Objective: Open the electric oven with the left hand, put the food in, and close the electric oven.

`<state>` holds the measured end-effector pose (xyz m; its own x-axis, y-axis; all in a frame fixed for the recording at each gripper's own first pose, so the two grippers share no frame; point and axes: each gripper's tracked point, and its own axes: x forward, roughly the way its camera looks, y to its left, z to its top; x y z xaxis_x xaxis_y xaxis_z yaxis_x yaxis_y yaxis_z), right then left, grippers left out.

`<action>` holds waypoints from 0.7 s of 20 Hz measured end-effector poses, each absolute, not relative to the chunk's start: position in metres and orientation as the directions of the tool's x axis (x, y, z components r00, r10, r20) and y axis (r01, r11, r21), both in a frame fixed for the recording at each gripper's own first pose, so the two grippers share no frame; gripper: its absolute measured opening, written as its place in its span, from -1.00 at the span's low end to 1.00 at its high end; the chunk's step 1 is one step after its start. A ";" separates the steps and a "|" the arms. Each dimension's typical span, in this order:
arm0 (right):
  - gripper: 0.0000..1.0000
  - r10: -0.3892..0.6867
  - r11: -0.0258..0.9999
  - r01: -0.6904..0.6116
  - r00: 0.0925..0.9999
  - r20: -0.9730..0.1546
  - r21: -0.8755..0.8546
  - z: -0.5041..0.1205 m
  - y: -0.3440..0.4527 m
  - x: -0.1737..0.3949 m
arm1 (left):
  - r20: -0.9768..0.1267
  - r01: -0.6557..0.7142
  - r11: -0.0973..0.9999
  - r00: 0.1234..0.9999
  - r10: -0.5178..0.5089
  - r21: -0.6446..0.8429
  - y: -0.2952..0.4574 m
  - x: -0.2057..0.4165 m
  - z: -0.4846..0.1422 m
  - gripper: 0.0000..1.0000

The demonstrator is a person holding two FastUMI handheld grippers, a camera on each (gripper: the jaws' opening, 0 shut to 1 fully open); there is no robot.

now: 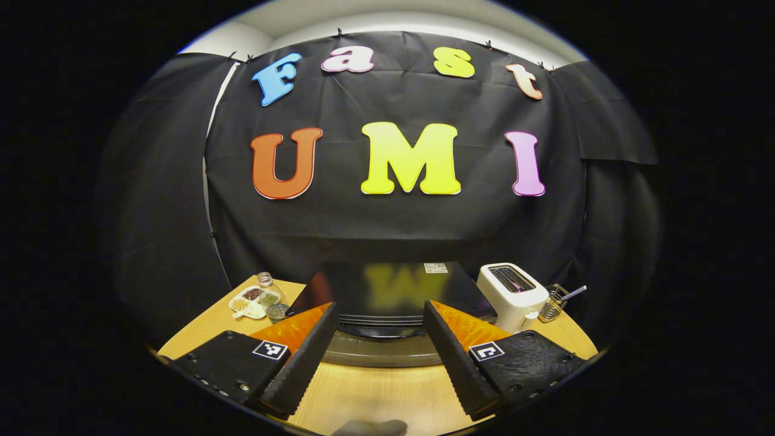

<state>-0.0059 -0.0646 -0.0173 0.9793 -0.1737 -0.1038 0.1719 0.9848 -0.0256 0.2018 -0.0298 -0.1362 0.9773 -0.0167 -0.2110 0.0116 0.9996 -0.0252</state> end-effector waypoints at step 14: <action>0.83 -0.187 0.981 0.193 0.963 -0.193 0.012 -0.060 -0.065 -0.024 | -0.340 0.024 0.999 0.940 -0.013 0.026 -0.035 0.258 -0.212 0.99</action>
<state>-0.0238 -0.0648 -0.0598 0.9632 -0.1867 -0.1933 0.1926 0.9812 0.0123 0.2579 -0.0350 -0.2123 0.9403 -0.0135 -0.3402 0.0239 0.9994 0.0265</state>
